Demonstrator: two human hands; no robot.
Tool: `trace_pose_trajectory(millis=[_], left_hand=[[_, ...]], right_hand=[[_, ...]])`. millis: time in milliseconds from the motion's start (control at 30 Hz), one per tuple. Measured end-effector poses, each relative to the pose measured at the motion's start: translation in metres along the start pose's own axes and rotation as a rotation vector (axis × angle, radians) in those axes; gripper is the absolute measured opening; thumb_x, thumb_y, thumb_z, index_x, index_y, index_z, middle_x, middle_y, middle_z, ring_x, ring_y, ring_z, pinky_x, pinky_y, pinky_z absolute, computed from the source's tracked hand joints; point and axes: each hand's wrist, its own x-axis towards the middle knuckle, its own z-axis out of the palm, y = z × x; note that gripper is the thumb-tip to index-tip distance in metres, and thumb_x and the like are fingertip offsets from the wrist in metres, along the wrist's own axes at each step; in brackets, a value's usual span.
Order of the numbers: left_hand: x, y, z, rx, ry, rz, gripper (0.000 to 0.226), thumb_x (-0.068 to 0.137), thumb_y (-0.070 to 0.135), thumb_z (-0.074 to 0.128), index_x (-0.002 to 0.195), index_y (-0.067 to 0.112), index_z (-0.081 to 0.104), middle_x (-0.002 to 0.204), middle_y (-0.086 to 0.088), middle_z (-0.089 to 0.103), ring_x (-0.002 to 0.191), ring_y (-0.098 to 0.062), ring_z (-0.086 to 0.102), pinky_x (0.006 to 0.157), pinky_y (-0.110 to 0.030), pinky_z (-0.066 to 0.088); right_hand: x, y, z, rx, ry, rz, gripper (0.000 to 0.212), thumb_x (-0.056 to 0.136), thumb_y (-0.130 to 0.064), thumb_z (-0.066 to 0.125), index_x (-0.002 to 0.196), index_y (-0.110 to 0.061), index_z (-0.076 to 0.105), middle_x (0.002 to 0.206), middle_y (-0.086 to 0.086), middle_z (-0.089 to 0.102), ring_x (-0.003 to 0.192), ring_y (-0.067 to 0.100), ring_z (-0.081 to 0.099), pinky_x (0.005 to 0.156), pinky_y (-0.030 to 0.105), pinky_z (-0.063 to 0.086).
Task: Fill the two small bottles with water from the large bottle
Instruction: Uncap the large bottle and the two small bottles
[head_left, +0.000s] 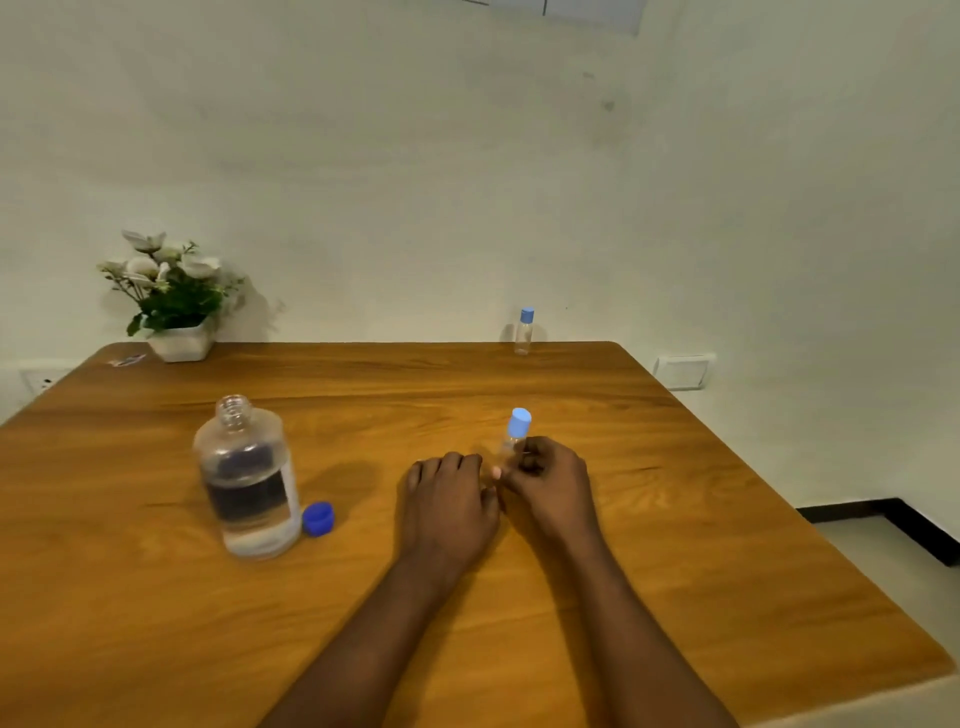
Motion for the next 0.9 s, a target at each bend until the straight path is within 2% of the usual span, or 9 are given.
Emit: trace_pose_trajectory(millis=[133,267,467,600,700,767,900], left_hand=[[-0.020,-0.016,-0.018,-0.023,0.048,-0.002,0.034,0.094,0.041,0.043,0.124,0.029,0.052,0.123,0.007,0.058,0.118,-0.017,0.050,0.110,-0.037,0.028],[-0.025,-0.017,-0.017,-0.051,0.011,0.014,0.040,0.093,0.041,0.049,0.132,0.030,0.046,0.128,0.010,0.056,0.122,-0.013,0.048,0.115,-0.036,0.019],[-0.024,-0.019,-0.018,-0.153,0.054,0.023,0.036,0.094,0.033,0.052,0.129,0.030,0.051,0.123,0.011,0.062,0.117,-0.012,0.054,0.115,-0.036,0.019],[-0.018,-0.026,-0.011,-0.284,0.129,-0.003,0.041,0.088,0.023,0.063,0.128,0.022,0.057,0.121,0.002,0.064,0.113,-0.021,0.058,0.104,-0.040,0.037],[-0.016,-0.028,-0.009,-0.372,0.158,-0.015,0.041,0.086,0.016,0.067,0.127,0.020,0.060,0.118,0.000,0.061,0.105,-0.024,0.061,0.092,-0.040,0.047],[-0.015,-0.028,-0.009,-0.413,0.154,-0.009,0.042,0.087,0.014,0.067,0.128,0.021,0.060,0.118,0.002,0.059,0.103,-0.022,0.060,0.090,-0.038,0.048],[-0.016,-0.030,-0.011,-0.486,0.137,-0.017,0.042,0.089,0.015,0.066,0.130,0.024,0.059,0.120,0.007,0.057,0.105,-0.014,0.056,0.089,-0.032,0.048]], right_hand=[[-0.020,-0.022,0.013,0.046,-0.075,-0.004,0.022,0.068,-0.021,0.082,0.083,-0.026,0.067,0.082,-0.004,0.075,0.075,0.005,0.071,0.074,0.035,0.058],[-0.027,-0.018,0.010,0.101,-0.123,0.005,0.022,0.070,-0.015,0.083,0.088,-0.013,0.071,0.077,0.000,0.076,0.070,0.012,0.073,0.073,0.041,0.059],[-0.026,-0.017,0.008,0.187,-0.189,0.021,0.021,0.071,-0.022,0.082,0.087,-0.013,0.074,0.079,0.003,0.076,0.075,0.020,0.074,0.077,0.047,0.058],[-0.016,-0.013,-0.001,0.268,-0.110,0.016,0.017,0.086,-0.030,0.071,0.094,-0.015,0.075,0.087,0.000,0.076,0.086,0.013,0.072,0.078,0.035,0.054],[-0.009,-0.011,-0.010,0.264,-0.026,0.022,0.028,0.093,-0.041,0.057,0.086,-0.019,0.074,0.070,-0.004,0.070,0.069,0.008,0.064,0.066,0.027,0.049],[-0.006,-0.009,-0.011,0.247,-0.041,0.055,0.035,0.095,-0.039,0.055,0.084,-0.011,0.073,0.060,-0.002,0.063,0.057,0.007,0.057,0.057,0.024,0.045],[-0.002,-0.007,-0.011,0.273,-0.077,0.076,0.025,0.093,-0.027,0.063,0.090,-0.004,0.073,0.063,0.001,0.065,0.053,0.004,0.058,0.052,0.019,0.045]])
